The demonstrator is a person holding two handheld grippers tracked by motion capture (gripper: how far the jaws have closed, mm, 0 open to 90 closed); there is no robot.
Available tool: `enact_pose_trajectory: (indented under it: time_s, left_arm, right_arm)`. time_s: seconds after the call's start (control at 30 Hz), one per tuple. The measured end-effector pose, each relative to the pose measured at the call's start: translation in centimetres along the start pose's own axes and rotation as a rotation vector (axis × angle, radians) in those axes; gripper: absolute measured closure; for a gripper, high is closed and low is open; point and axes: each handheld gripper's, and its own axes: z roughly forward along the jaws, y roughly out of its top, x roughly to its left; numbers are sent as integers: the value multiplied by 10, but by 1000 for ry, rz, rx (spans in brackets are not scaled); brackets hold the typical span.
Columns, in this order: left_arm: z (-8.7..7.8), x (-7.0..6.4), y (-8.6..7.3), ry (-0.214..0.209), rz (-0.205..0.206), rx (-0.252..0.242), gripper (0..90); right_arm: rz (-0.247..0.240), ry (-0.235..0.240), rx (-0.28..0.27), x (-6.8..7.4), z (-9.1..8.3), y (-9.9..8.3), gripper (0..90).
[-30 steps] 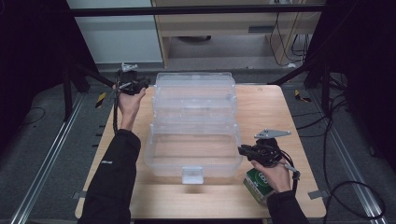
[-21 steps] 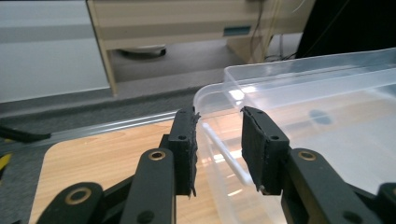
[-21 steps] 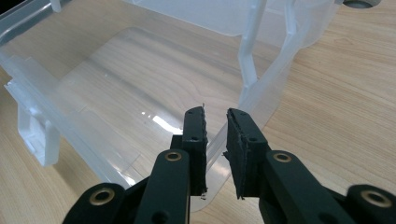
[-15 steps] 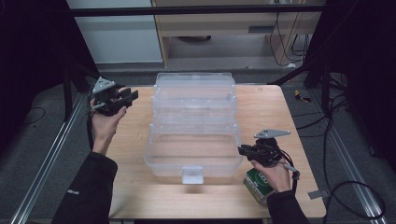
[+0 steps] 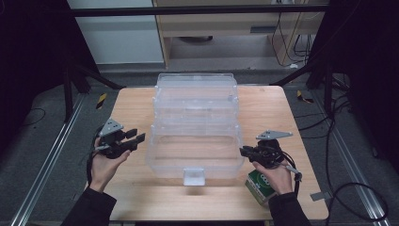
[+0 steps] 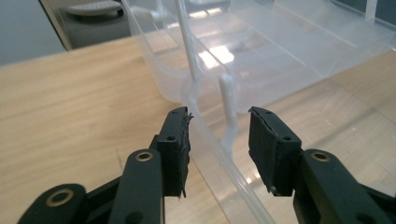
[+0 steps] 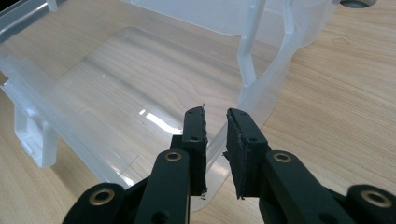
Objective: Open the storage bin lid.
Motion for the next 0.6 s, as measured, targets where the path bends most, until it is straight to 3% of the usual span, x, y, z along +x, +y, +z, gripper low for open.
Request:
enact_pose_trajectory:
  time_s: [0.1,0.2,0.27,0.33,0.53,0.6]
  left_arm:
    - [3,-5,-10,-18,-7,22,581]
    - [8,-11,-16,0,39,66,588]
    - [12,-12,-20,-6,20,82,608]
    - [15,-13,-23,2,40,105,631]
    - [20,-17,-27,-38,20,124,702]
    - [21,-19,-28,-27,15,125,698]
  right_arm:
    - [-2,-1,-3,0,0,0,777]
    - [-2,1,-4,0,0,0,777]
    - [-2,2,-5,0,0,-1,777]
    - [-2,3,-7,0,0,-1,777]
    - [-2,6,-9,-1,0,-1,777]
    - [-3,6,-8,-1,0,-1,777]
